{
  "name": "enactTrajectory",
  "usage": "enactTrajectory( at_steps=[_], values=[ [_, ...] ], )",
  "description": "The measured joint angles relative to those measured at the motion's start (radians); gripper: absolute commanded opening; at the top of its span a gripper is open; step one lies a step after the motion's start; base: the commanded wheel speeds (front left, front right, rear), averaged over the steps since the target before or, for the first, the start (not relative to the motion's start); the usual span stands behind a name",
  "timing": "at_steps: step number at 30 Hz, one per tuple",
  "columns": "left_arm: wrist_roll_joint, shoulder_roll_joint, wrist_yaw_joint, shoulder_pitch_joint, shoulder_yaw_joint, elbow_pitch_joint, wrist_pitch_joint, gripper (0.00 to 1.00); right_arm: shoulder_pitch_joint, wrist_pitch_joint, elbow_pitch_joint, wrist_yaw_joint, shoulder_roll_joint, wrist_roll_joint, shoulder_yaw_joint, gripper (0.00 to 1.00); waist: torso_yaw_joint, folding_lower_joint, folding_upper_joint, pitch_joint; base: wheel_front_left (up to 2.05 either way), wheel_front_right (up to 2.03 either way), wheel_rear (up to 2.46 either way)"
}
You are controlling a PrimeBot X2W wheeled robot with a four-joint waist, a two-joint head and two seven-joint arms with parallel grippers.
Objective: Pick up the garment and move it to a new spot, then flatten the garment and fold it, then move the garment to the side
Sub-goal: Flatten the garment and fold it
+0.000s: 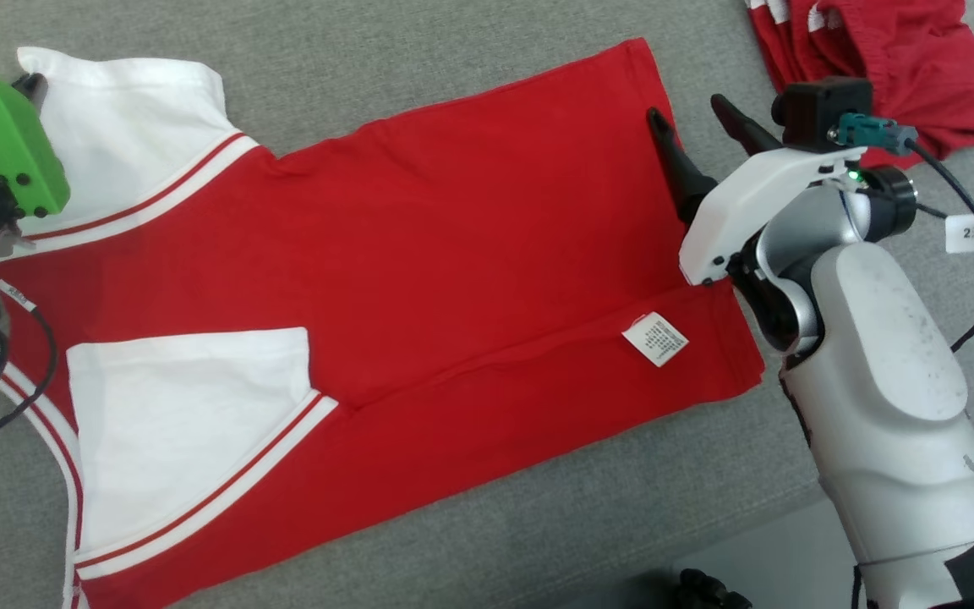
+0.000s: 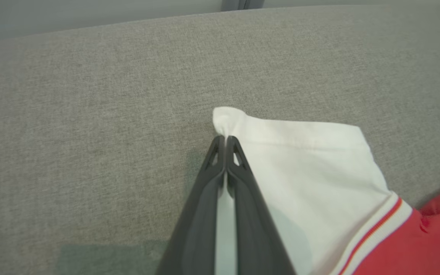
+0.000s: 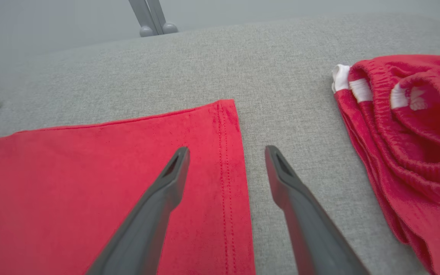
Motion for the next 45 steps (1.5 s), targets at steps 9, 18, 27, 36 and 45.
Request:
enactTrajectory(
  at_steps=[9,18,27,36,45],
  values=[
    [-0.012,-0.082,-0.052,-0.008,-0.047,-0.069,-0.064,0.0,-0.152,0.089,0.231,0.0,-0.073,-0.103,-0.071,1.0,0.121,0.0,0.0,-0.025,0.0,0.0,0.0],
    [-0.016,-0.116,-0.078,-0.006,-0.082,-0.1,-0.105,0.0,-0.233,0.103,0.384,0.0,-0.091,-0.13,-0.09,1.0,0.208,0.0,0.0,-0.03,0.0,0.0,0.0],
    [-0.016,-0.125,-0.087,-0.006,-0.104,-0.109,-0.126,0.0,-0.332,0.109,0.524,0.001,-0.091,-0.202,-0.147,0.0,0.23,0.0,0.0,-0.02,0.0,0.0,0.0],
    [-0.015,-0.121,-0.095,0.0,-0.118,-0.091,-0.151,0.0,-0.343,0.076,0.576,0.001,-0.063,-0.248,-0.169,0.0,0.215,0.0,0.0,-0.066,0.0,0.0,0.0],
    [-0.041,-0.1,-0.104,0.082,-0.126,-0.147,-0.178,0.0,-0.283,0.001,0.538,0.001,-0.055,-0.182,-0.049,0.0,0.207,0.0,0.0,-0.152,0.0,0.0,0.0]
  ],
)
